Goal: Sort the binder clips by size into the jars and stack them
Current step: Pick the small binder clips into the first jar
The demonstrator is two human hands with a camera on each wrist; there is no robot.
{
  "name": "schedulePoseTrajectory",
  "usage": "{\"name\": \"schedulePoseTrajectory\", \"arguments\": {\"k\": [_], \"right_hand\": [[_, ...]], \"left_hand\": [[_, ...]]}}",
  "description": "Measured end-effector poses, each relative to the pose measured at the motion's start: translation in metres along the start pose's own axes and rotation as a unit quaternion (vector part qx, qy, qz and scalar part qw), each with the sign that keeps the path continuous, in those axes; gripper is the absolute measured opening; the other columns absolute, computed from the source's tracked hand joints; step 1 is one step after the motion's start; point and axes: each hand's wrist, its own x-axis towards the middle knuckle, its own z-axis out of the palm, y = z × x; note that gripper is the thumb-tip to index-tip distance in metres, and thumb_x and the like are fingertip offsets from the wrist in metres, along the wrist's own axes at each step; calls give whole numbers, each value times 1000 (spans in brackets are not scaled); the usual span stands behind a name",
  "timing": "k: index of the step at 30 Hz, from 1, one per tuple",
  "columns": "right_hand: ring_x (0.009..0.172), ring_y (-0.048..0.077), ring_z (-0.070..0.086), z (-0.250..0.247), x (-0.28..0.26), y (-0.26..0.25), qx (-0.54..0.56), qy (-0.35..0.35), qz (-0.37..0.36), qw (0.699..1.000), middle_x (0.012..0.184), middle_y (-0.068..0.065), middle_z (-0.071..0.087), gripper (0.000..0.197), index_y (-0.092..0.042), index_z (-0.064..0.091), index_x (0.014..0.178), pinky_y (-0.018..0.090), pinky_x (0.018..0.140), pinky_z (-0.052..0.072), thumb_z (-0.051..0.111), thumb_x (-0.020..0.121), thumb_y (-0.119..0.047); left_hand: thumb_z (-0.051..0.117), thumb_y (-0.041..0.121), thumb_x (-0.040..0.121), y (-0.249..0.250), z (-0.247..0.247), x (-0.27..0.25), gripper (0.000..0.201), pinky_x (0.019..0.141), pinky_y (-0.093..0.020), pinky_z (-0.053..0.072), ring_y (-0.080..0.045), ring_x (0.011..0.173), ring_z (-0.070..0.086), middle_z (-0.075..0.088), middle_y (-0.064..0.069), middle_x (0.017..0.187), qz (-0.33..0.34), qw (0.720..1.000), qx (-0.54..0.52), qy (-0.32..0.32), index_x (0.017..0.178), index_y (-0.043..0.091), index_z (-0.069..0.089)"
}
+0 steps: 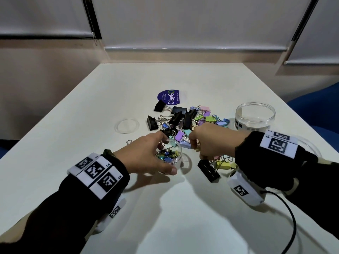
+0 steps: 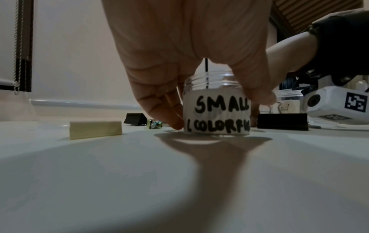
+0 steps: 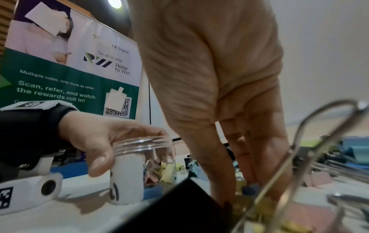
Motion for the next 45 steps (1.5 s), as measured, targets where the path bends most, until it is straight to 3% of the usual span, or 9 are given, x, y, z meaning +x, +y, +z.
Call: {"name": "schedulePoseTrajectory", "arguments": {"k": [6,12,15,18,27,32,36,40,45], "right_hand": [[78,20,53,4,-2,0,3,23,-24,999,78,3,58,26,-7,65,93,15,48,30,55,77,11],[58,11,48,-2,-5,-1,45,30,-30,998,56,-11,45,25,-9,63,82,2,48,37,49,80,12],[60,13,53,-1,-4,-1,57,30,-22,998,53,-13,48,22,-9,64,81,10,46,40,53,78,10],[71,19,60,-3,-3,3,66,54,-17,996,61,-9,53,16,-14,62,79,29,64,50,59,75,2],[57,21,62,-25,-10,16,358,31,18,933,67,9,64,24,-12,66,94,39,62,58,62,77,5],[55,12,57,-29,-6,-13,404,64,-51,911,78,7,62,29,-9,61,104,18,41,39,63,79,5],[68,12,61,-28,0,-24,369,70,-84,923,89,8,68,35,-17,60,105,22,58,51,72,76,-1],[63,9,59,-32,-5,-2,321,94,-49,941,92,4,67,35,-18,61,104,17,45,47,77,75,-6],[66,9,57,-22,-15,27,127,74,4,989,75,-9,59,25,-20,65,91,21,55,47,72,75,-3]], "left_hand": [[85,50,61,0,0,0,77,70,-18,46,-3,89,60,53,13,115,-1,1000,-2,-1,123,33,44],[84,51,62,-1,0,1,77,78,-23,46,-9,96,59,53,11,118,-4,1000,2,-3,124,32,43],[84,51,61,-1,0,1,78,79,-23,43,-8,98,57,54,11,119,-2,1000,7,0,126,31,44],[84,52,61,-1,0,1,79,78,-23,43,-8,97,56,53,11,120,-2,1000,8,1,126,32,44],[84,52,61,-3,0,2,78,73,-22,42,-5,93,56,54,11,118,1,1000,9,-1,124,32,44],[86,49,60,-2,0,2,75,83,-22,44,-6,103,55,56,12,116,12,1000,10,11,121,30,46],[87,45,61,0,-1,1,70,81,-23,48,-6,98,58,58,12,111,17,1000,-1,13,117,31,47],[85,47,61,2,-1,0,72,80,-30,53,-13,91,65,56,15,107,5,1000,-4,1,118,31,46],[83,52,61,3,2,3,78,79,-27,51,-11,92,63,54,12,115,8,1000,5,-8,125,31,44]]}}
